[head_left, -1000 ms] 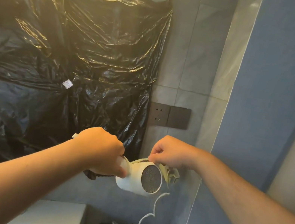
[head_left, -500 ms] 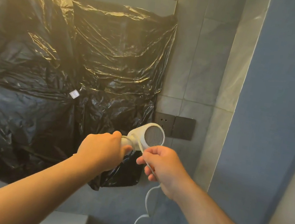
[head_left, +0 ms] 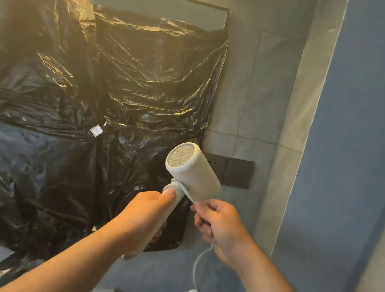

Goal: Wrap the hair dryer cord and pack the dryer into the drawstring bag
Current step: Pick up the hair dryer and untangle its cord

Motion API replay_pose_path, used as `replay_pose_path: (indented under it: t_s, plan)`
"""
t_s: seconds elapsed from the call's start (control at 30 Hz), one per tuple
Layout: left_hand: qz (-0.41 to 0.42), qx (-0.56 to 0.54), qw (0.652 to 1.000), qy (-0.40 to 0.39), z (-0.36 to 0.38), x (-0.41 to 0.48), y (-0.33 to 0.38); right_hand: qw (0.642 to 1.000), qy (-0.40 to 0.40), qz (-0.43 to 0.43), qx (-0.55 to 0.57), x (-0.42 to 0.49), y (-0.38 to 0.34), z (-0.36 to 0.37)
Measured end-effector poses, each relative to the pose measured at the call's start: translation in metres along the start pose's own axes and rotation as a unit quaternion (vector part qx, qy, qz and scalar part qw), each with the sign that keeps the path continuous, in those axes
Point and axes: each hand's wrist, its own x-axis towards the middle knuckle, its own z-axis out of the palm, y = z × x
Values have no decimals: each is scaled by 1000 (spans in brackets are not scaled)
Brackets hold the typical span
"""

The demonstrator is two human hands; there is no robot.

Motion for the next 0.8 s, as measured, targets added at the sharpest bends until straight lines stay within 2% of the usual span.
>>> replay_pose_path:
  t_s: [0.07,0.13,0.23,0.33,0.37,0.47,0.6,0.8]
  plan:
    - [-70,-123,989,-51,-1,-4,-1,999,25,-6,-20,3,3,-5]
    - [-115,-226,962,-102,-1,-8,-2,996,70,-16,-53,5,7,-8]
    - [-120,-254,947,-157,5,-18,0,994,98,-25,-47,5,13,-10]
    - [-152,-331,912,-190,13,-22,4,995,28,8,95,2,13,-12]
    - [-161,-365,896,-194,14,-22,5,994,-1,7,108,4,12,-13]
    - [-190,-440,853,-208,18,-20,2,996,-46,-16,73,6,10,-11]
    - [-201,-477,812,-269,24,-23,0,992,-76,-19,101,1,2,-9]
    - [-217,-535,746,-334,28,-25,-5,988,-104,25,110,1,2,-12]
